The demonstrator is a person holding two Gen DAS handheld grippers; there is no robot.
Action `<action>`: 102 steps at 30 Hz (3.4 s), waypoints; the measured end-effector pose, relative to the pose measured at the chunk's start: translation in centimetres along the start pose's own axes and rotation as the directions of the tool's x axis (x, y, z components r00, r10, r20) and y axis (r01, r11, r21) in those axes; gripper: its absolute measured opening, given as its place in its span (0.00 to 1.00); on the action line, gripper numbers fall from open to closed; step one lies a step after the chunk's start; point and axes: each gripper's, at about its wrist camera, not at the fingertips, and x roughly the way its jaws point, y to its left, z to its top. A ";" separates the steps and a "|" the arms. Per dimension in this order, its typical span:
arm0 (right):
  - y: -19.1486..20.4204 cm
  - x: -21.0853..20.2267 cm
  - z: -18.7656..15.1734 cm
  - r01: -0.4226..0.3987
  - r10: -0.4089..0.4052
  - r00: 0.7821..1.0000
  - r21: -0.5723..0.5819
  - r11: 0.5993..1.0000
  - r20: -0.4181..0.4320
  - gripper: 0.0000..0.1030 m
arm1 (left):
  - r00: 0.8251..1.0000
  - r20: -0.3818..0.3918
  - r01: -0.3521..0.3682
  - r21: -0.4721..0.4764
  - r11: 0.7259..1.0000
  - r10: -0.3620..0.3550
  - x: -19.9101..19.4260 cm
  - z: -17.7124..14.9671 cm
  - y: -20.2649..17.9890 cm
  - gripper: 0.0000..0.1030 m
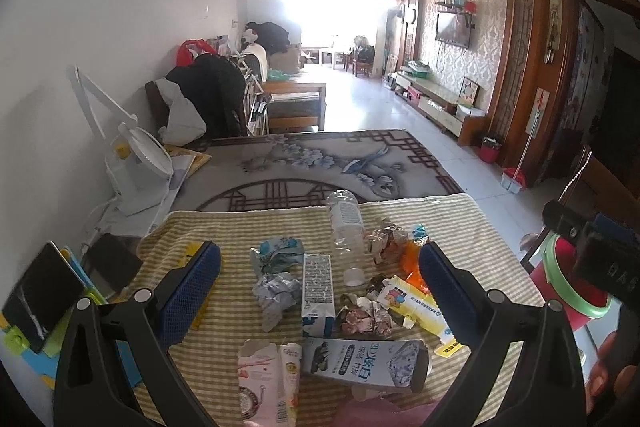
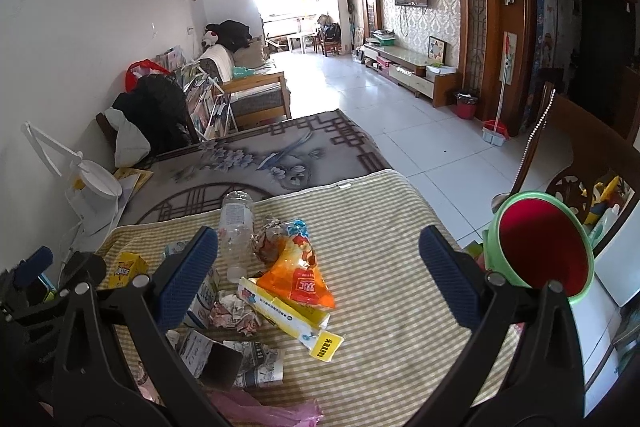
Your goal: Collect trash
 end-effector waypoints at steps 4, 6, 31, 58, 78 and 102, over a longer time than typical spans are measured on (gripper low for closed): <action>-0.6 0.0 -0.2 0.023 -0.023 1.000 0.008 1.000 0.001 0.97 | 1.000 0.009 0.022 0.012 1.000 -0.022 2.1 -2.6 -1.0 0.92; -1.2 0.1 -0.3 0.039 -0.039 0.999 0.014 0.999 -0.002 0.97 | 0.999 -0.007 0.051 0.025 0.998 -0.051 3.5 -4.0 -1.8 0.92; -12.9 -0.4 -2.9 0.238 -0.224 0.969 0.143 0.961 -0.108 0.97 | 0.964 -0.195 0.221 0.224 0.949 -0.178 11.7 -7.2 -16.0 0.92; -19.9 1.7 -1.2 -0.049 0.051 0.990 0.017 0.999 -0.131 0.97 | 0.994 -0.073 -0.082 -0.036 0.996 0.079 0.2 -4.6 -17.1 0.92; -3.0 5.5 0.1 -0.103 0.093 0.991 -0.103 0.989 -0.097 0.97 | 0.981 -0.072 -0.185 -0.031 0.982 0.183 3.3 -1.5 -1.3 0.92; 1.1 5.1 -0.4 0.058 -0.063 0.996 -0.074 0.996 -0.068 0.97 | 0.998 -0.064 -0.019 0.021 1.000 0.021 5.5 0.1 3.0 0.92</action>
